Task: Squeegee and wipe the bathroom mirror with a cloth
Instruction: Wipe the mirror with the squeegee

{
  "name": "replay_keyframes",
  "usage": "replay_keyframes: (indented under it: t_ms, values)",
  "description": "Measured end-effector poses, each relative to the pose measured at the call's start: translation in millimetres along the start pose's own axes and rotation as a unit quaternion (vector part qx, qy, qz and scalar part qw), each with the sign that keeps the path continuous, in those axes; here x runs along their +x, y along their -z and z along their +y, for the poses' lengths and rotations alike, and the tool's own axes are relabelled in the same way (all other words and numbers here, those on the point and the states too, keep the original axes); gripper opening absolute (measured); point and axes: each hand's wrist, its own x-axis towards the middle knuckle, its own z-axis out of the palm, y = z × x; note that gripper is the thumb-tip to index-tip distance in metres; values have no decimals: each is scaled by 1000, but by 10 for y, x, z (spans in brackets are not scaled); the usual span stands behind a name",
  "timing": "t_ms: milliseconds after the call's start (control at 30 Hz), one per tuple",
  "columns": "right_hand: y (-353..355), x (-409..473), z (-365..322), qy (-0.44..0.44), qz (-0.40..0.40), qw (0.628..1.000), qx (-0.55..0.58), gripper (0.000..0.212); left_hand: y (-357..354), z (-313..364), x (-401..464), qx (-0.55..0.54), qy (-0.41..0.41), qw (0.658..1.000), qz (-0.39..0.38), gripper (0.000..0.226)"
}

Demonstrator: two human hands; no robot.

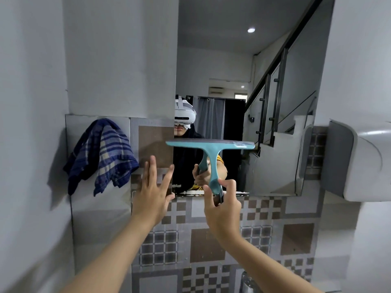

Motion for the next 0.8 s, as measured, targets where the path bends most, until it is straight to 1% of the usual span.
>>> replay_keyframes:
  t_ms: [133,233,433,567,800]
  values:
    - [314,87,189,65,-26,995,-67,26,-21,-32,-11,-20,-12,1000,11,86]
    - [564,198,288,97,-48,988,-114,28,-45,-49,-10,-27,-14,999,13,83]
    - [997,379,466,141,-68,971,-182,32,-50,-51,-2,-15,-11,1000,9,84]
    - [1279,423,618,153,-67,963,-210,33,-38,-37,-7,-8,-15,1000,14,83]
    - [1730,407,831,121,-47,962,-238,33,-35,-43,3,-2,-4,1000,1,79]
